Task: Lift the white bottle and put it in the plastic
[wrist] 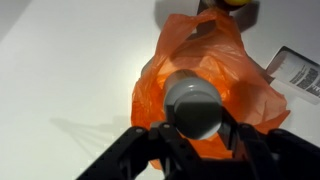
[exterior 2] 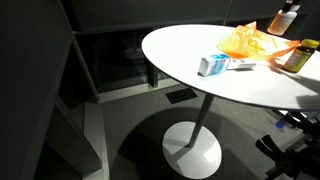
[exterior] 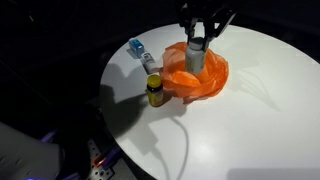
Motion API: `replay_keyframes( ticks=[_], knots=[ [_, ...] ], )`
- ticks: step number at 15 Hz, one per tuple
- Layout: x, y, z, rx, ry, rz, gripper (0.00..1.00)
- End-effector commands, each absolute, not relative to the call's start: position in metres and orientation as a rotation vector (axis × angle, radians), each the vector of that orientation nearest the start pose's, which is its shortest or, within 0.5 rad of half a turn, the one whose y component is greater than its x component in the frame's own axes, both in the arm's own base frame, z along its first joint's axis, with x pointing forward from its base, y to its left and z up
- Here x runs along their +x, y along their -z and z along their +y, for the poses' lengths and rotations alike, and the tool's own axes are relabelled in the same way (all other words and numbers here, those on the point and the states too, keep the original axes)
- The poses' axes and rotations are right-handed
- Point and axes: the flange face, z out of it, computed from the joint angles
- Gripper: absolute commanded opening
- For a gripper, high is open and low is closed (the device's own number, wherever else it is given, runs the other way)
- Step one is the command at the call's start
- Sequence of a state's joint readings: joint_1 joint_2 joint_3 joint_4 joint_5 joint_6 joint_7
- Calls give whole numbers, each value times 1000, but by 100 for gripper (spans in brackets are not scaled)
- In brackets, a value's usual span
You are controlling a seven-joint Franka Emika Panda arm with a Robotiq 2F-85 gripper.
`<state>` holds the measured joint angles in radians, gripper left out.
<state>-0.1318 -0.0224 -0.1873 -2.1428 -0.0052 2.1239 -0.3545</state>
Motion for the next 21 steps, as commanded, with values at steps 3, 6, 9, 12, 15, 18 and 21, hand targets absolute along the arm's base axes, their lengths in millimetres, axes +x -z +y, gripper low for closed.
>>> replay_keyframes(
  ticks=[3, 6, 9, 12, 15, 18, 21],
  knots=[
    [517, -390, -178, -3106, -42, -63, 19],
    [523, -373, -176, -3118, -89, -62, 19],
    [528, -356, -175, -3122, -129, -65, 19],
    [531, -345, -173, -3122, -164, -70, 19],
    [531, -346, -166, -3125, -178, -90, 22],
    [525, -357, -154, -3136, -169, -136, 77],
    [518, -375, -140, -3137, -151, -195, 99]
  ],
)
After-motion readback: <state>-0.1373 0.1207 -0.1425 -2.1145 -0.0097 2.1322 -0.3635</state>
